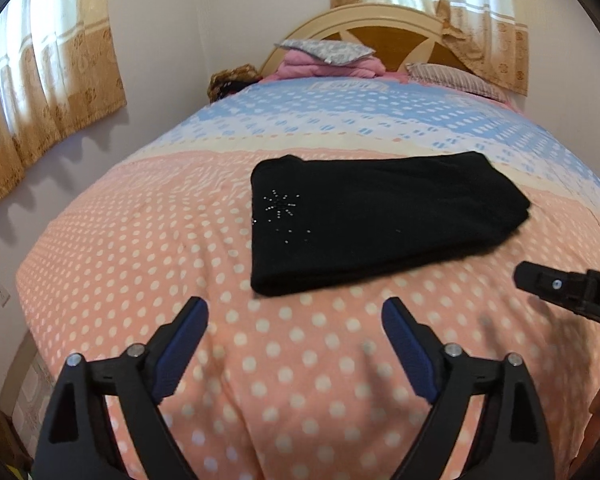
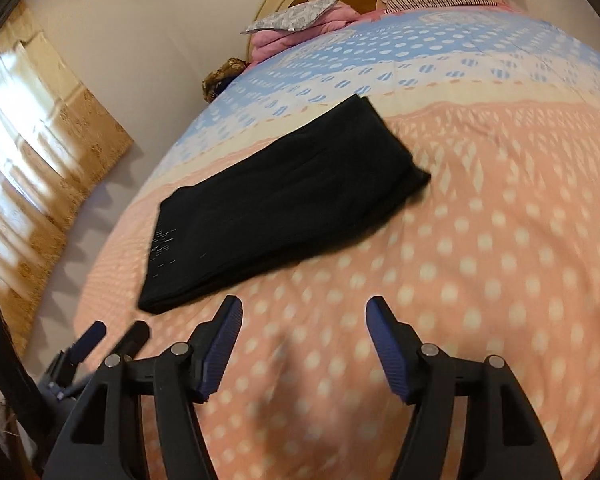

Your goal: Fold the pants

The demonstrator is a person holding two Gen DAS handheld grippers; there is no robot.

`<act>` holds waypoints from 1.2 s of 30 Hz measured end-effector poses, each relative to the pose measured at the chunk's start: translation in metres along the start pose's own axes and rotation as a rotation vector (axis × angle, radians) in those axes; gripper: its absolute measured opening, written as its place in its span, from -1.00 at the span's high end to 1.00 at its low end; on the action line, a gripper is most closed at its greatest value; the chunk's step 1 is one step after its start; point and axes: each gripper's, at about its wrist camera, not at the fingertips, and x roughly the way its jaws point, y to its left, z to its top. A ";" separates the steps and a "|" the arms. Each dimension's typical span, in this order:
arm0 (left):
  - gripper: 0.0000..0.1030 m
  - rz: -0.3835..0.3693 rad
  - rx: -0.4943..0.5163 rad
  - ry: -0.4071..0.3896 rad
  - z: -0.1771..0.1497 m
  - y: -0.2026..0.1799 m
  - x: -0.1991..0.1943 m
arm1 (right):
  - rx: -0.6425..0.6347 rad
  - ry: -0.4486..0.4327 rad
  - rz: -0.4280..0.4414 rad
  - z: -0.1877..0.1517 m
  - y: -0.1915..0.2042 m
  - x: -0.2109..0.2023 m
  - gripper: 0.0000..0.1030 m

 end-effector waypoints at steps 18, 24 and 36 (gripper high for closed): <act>-1.00 -0.004 0.054 -0.169 -0.022 -0.007 -0.094 | -0.152 -0.258 -0.170 -0.048 0.059 -0.118 -0.28; -1.00 -0.023 0.034 -0.250 -0.016 -0.004 -0.124 | -0.198 -0.417 -0.185 -0.056 0.081 -0.163 -0.39; -1.00 -0.022 -0.016 -0.273 -0.018 -0.001 -0.137 | -0.212 -0.503 -0.196 -0.064 0.093 -0.190 -0.53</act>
